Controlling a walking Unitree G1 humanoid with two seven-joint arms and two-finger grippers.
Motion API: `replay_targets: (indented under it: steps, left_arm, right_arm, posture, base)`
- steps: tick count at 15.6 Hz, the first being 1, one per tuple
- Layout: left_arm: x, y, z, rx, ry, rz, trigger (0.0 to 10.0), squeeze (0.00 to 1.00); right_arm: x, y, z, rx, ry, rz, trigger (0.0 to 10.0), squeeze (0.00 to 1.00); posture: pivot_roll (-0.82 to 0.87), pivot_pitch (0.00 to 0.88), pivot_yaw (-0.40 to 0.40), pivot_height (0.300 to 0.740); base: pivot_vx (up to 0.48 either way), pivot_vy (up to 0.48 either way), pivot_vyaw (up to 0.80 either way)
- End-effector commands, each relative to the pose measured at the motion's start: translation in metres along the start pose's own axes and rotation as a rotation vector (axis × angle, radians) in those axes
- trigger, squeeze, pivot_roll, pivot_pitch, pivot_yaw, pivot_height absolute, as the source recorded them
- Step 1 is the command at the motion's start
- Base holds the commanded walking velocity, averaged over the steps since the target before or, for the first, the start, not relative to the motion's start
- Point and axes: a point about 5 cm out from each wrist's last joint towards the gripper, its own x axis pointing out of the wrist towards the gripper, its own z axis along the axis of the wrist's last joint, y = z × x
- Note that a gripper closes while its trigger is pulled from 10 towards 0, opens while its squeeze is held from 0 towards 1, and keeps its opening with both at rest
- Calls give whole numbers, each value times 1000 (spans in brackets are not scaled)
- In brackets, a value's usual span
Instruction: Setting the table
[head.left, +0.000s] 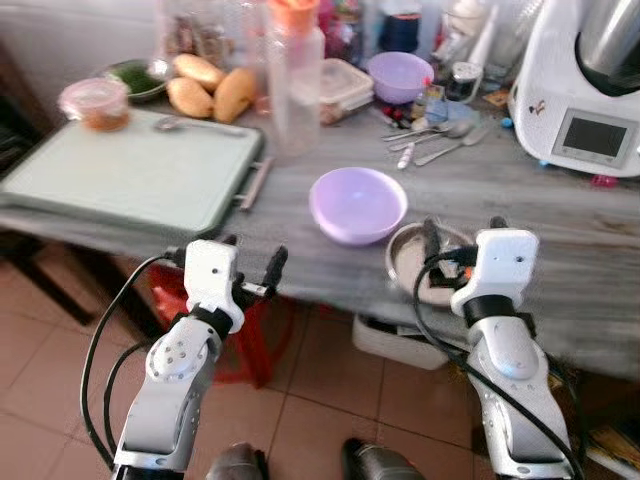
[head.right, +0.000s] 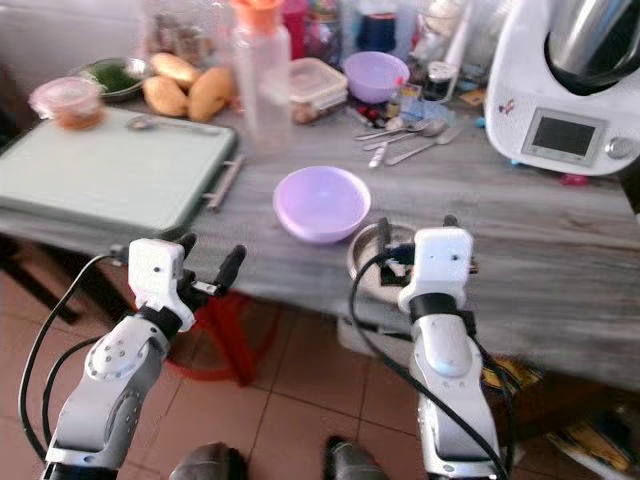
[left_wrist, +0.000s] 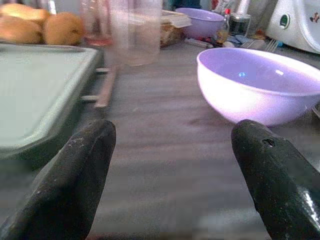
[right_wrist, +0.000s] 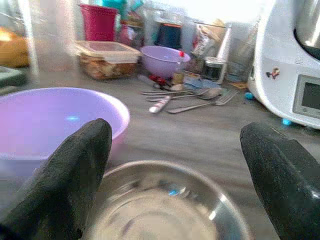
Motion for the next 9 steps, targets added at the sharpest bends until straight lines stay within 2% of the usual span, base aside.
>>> replay_targets:
  steps: [1,5,6,9]
  left_arm:
    - [0,0,-2,4,9,6,10000,0]
    - [1,1,-5,10,14,10,10000,0]
    - [2,6,-2,21,13,16,10000,0]
    - [2,15,-4,35,23,28,10000,0]
  right_arm:
    - [2,-2,1,-8,-11,-2,10000,0]
    - [4,-6,-4,-26,-11,13,10000,0]
    - [7,-10,-3,-51,-25,26,10000,0]
    - [5,-14,-12,-38,-1,19,10000,0]
  posture:
    - [13,0,-5,740]
    - [36,0,11,740]
    - [40,0,20,740]
    - [36,0,29,740]
  base:
    - [-311,0,0]
    - [-309,0,0]
    - [-311,0,0]
    - [-310,0,0]
